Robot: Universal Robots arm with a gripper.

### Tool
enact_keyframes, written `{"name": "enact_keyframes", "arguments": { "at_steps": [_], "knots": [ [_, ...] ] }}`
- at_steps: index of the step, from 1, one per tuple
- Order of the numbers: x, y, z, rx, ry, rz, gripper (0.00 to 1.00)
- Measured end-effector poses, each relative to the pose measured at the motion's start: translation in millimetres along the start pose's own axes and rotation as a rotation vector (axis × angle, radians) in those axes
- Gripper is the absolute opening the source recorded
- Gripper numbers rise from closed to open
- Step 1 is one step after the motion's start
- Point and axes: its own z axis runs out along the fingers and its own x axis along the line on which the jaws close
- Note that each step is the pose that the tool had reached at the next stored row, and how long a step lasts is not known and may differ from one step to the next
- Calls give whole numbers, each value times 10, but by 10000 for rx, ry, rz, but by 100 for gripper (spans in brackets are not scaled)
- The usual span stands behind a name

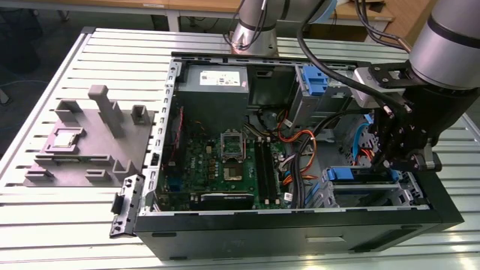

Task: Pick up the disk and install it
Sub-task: 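Insert the first disk wire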

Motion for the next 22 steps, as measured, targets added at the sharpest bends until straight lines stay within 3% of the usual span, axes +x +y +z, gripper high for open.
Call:
{"name": "enact_keyframes", "arguments": {
  "at_steps": [7,22],
  "knots": [
    [3,-5,-40,1,-4,0,16],
    [-17,4,-22,1,0,1,16]
  ]
}}
